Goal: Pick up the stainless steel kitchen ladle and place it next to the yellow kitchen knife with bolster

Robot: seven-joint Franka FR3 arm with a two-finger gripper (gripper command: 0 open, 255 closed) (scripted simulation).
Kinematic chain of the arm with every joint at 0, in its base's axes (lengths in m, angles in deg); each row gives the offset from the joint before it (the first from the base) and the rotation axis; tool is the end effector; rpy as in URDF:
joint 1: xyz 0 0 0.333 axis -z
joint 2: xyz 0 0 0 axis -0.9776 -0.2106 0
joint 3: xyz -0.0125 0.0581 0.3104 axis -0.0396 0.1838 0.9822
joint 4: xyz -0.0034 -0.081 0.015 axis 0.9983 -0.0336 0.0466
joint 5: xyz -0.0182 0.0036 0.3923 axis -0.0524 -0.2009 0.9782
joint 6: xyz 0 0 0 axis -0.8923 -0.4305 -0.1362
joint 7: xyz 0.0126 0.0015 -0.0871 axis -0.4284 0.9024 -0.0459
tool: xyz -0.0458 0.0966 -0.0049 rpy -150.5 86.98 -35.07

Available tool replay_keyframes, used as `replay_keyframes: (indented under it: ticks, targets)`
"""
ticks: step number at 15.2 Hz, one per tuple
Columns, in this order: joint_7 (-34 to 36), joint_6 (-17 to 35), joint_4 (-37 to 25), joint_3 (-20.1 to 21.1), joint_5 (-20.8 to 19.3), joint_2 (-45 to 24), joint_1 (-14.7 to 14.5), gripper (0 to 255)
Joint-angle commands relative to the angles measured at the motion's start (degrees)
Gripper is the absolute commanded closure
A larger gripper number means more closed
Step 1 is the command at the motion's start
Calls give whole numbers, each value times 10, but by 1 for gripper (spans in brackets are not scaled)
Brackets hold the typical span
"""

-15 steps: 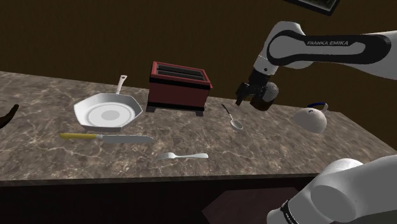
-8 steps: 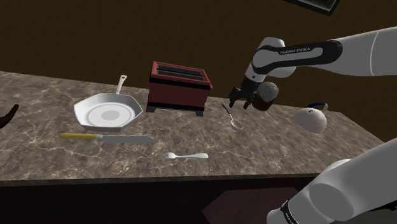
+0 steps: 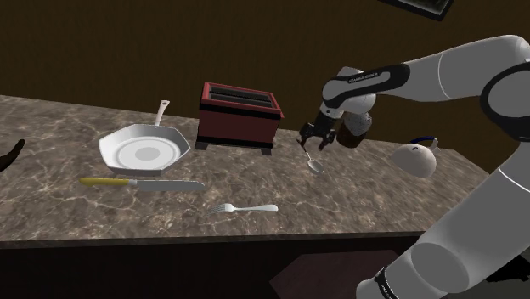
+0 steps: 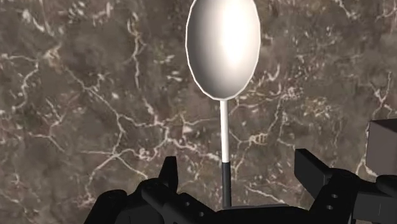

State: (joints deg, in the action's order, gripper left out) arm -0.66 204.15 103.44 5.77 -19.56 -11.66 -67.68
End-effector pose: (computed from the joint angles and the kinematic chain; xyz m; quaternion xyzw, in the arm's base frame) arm 0.5056 -0.1657 0.3785 -0.9656 0.2535 -0.0020 0.0587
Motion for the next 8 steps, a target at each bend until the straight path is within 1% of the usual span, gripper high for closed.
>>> replay_keyframes:
  ticks: [1, 6, 8]
  targets:
    - [-3, 16, 4, -1, 5, -13, 1, 0]
    - [-8, 53, 19, 2, 14, -35, -1, 0]
    - [-9, 57, 20, 2, 15, -37, -1, 0]
